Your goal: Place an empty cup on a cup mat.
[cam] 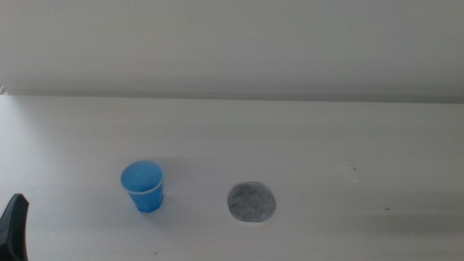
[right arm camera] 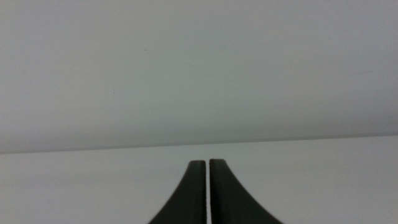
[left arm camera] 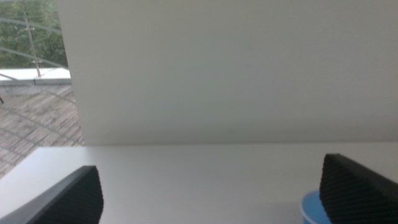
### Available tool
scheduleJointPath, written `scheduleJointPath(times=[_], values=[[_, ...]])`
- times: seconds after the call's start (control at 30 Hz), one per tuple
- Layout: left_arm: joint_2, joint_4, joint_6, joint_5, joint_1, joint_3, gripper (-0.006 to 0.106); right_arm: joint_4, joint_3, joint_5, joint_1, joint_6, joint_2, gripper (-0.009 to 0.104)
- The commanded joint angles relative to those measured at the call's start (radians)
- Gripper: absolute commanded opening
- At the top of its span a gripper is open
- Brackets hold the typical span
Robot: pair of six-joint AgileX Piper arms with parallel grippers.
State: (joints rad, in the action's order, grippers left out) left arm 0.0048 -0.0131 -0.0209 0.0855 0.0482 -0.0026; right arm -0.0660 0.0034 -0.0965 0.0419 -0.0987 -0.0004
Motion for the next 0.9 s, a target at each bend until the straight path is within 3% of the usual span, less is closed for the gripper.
scheduleJointPath(times=[0.0, 0.1, 0.27, 0.5, 0.67, 0.87], values=[[0.011, -0.001, -0.01, 0.02, -0.01, -0.032, 0.094, -0.01, 0.035, 0.006, 0.002, 0.001, -0.036, -0.002], [0.13, -0.001, -0.01, 0.142, -0.051, -0.191, 0.094, -0.01, 0.035, 0.006, 0.002, 0.001, -0.036, -0.002], [0.469, -0.012, -0.01, 0.602, -0.169, -0.596, 0.094, -0.01, 0.035, 0.006, 0.002, 0.001, -0.036, -0.002], [0.889, -0.05, -0.014, 1.053, -0.209, -1.001, 0.094, -0.01, 0.035, 0.006, 0.002, 0.001, -0.036, -0.002], [1.157, -0.083, -0.004, 1.219, -0.209, -1.163, 0.094, -0.01, 0.035, 0.006, 0.002, 0.001, -0.036, -0.002], [1.343, -0.102, 0.012, 1.2, -0.24, -1.244, 0.094, -0.01, 0.035, 0.006, 0.002, 0.001, -0.036, -0.002]])
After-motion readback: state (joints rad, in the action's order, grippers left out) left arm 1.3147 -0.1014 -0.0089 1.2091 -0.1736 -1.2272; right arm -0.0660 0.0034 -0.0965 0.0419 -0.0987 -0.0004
